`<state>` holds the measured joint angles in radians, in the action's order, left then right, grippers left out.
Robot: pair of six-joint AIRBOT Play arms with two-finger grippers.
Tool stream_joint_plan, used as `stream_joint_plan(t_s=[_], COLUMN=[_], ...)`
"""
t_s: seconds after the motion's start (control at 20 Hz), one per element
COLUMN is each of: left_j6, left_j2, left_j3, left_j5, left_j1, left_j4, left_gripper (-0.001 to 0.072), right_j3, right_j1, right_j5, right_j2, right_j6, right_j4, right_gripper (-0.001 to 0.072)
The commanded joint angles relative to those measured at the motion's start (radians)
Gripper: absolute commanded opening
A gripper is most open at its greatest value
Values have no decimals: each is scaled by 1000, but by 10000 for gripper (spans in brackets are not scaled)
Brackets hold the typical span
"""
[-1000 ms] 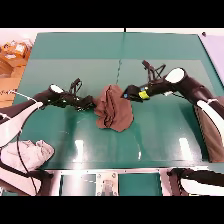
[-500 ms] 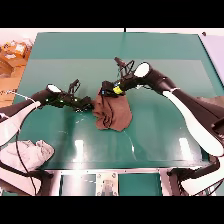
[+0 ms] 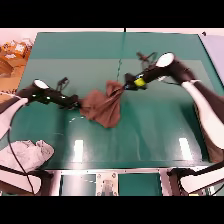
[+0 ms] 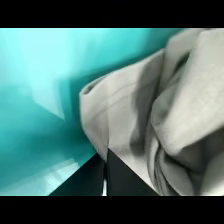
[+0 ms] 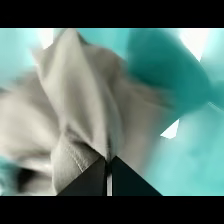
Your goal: Fold the shirts.
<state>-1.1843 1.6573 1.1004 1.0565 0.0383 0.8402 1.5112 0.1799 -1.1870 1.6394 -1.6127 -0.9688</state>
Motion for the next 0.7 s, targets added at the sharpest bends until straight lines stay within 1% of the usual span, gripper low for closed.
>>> stream_joint_plan(t_s=[0.0, 0.1, 0.25, 0.35, 0.4, 0.55, 0.6, 0.65], left_j6=[-18, -11, -11, -3, 20, 77, 96, 103], left_j2=[-82, -116, -132, -132, -132, -133, -133, -133], left_j3=[14, 14, 14, 14, 14, 14, 14, 13], left_j5=[55, 65, 80, 110, 121, 147, 184, 241], left_j1=[135, 181, 195, 195, 195, 195, 195, 195], left_j4=[25, 24, 10, -46, -92, -234, -273, -275], left_gripper=[22, 22, 22, 22, 23, 22, 22, 23], right_j3=[-53, -111, -217, -279, -294, -297, -298, -298], right_j1=[-190, -276, -333, -331, -329, -324, -319, -313], right_j5=[-71, -71, -41, 7, 18, 38, 34, 26], right_j2=[-133, -180, -184, -184, -184, -186, -186, -186], right_j6=[1, 2, 39, 47, 48, 97, 117, 136], right_j4=[-119, -154, -154, -147, -132, -31, -1, -3], right_gripper=[17, 17, 18, 17, 17, 18, 18, 18])
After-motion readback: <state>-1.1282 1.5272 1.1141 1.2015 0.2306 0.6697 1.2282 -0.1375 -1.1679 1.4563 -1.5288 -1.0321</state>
